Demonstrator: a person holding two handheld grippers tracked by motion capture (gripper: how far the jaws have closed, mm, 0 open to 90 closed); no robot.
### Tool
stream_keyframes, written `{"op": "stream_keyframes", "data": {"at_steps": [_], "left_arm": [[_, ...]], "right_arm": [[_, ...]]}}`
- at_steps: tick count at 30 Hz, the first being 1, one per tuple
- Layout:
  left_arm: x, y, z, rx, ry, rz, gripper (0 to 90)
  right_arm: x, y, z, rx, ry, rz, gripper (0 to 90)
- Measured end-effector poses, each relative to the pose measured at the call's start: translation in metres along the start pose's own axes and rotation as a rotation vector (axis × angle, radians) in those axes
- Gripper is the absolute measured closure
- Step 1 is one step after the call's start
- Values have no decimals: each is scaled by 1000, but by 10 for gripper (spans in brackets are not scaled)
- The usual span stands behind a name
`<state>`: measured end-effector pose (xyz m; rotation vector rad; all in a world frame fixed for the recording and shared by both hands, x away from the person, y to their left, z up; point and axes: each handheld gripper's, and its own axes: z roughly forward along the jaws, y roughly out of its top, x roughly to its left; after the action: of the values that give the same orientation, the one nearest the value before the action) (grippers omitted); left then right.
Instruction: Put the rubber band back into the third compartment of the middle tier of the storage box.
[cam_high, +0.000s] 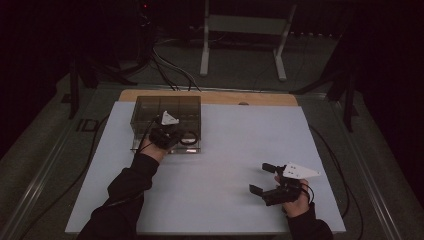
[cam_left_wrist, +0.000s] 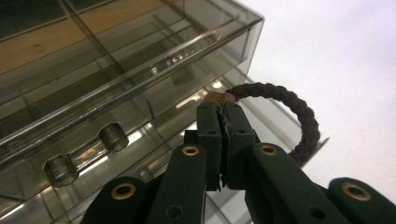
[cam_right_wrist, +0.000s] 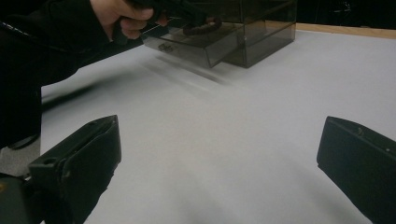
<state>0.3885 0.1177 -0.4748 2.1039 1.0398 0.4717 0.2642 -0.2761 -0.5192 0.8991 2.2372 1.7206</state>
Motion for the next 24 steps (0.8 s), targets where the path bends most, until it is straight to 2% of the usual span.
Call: {"op": "stream_keyframes", "data": {"at_steps": [3,9,11,21,24], "left_arm": [[0,-2,3,11,7,1,887],[-5,-3,9,47,24,33,886],[-7,-4,11,64,44,47,885],[-8,-4,17,122,29,60,882],[-7,-5,18,140,17,52,882]], "right_arm": [[0,0,0,-1,2,4,0],[0,0,0,0,1,3,0],[0,0,-1,0,1,-2,0],[0,0,-1,2,3,1,0],[-1,0,0,2,4,6,0]]}}
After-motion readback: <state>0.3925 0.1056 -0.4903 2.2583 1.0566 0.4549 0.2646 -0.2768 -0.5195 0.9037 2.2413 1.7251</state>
